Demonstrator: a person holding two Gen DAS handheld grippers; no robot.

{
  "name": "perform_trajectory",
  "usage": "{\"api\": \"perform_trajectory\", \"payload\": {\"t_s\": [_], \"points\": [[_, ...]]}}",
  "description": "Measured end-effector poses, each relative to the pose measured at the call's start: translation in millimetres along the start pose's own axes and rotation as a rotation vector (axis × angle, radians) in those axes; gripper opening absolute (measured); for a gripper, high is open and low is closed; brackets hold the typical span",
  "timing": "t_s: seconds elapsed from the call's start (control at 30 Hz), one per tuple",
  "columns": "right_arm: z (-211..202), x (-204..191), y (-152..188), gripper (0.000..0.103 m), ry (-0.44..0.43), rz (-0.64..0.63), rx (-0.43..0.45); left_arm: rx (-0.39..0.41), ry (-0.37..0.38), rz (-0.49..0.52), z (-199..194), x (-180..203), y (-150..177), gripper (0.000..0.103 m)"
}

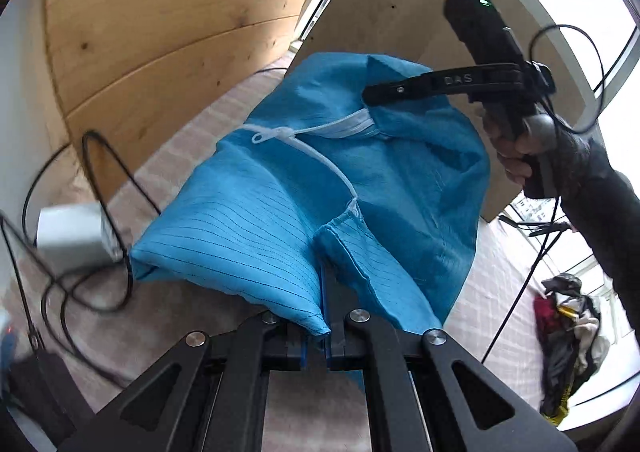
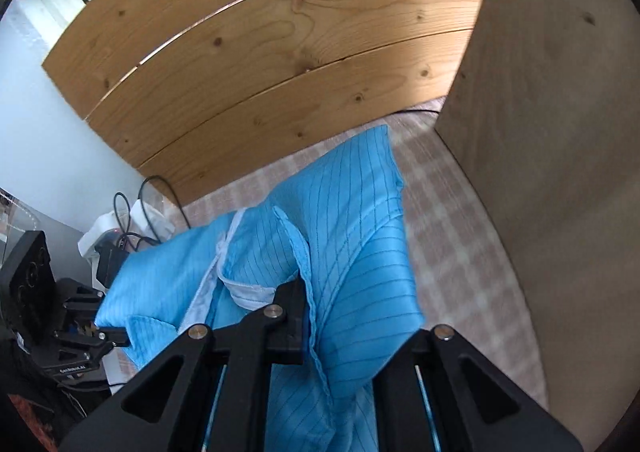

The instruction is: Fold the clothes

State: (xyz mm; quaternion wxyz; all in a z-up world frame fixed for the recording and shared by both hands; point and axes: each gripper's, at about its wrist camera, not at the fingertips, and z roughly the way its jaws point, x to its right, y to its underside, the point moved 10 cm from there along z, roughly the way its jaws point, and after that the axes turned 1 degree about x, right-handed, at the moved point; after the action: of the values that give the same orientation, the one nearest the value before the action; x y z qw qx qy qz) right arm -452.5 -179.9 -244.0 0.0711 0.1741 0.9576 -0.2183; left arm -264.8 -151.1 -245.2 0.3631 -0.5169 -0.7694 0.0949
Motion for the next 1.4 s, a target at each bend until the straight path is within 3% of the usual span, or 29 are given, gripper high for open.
{"api": "perform_trajectory", "payload": {"t_s": [0.1,0.17,0.2,0.33,0.4,0.47,0.63,0.73,0.83,1.0,1.1,1.2,1.27,1.4], "points": [[20,32,-1,0.010,0.028,0.020,-0.026,-0.052,0.014,-0.010,23,-2,5,0.010],[31,53,4,0.021,0.059,0.051,-0.054,-0.089,0.001,-0.003,33,-1,14,0.011],[32,61,6,0.021,0.071,0.066,-0.059,-0.106,-0.002,0.001,35,0,17,0.013],[6,69,7,0.035,0.097,0.084,-0.057,-0.132,-0.022,0.023,29,2,21,0.015],[-24,69,5,0.039,0.174,0.037,-0.011,-0.139,-0.029,0.037,16,1,25,0.015],[-51,67,7,0.053,0.232,0.021,0.055,-0.136,-0.039,0.058,3,3,25,0.015],[-84,49,13,0.053,0.261,0.060,0.191,-0.081,-0.053,0.100,-26,11,10,0.015],[-52,31,22,0.053,0.247,0.040,0.143,-0.040,-0.050,0.106,-36,13,-4,0.015],[-12,30,38,0.053,0.270,0.058,0.054,-0.061,-0.008,0.119,-45,22,-2,0.015],[28,52,82,0.053,0.365,0.066,-0.125,-0.210,-0.021,0.161,-32,20,39,0.018],[22,57,99,0.053,0.349,0.093,-0.147,-0.166,-0.066,0.185,-37,12,18,0.018],[12,53,102,0.053,0.356,0.081,-0.144,-0.063,-0.112,0.198,-42,-1,-27,0.018],[8,52,104,0.053,0.368,0.072,-0.154,-0.059,-0.146,0.228,-27,-13,-42,0.017],[4,58,112,0.053,0.414,0.060,-0.208,-0.178,-0.019,0.232,-2,-2,-21,0.017]]}}
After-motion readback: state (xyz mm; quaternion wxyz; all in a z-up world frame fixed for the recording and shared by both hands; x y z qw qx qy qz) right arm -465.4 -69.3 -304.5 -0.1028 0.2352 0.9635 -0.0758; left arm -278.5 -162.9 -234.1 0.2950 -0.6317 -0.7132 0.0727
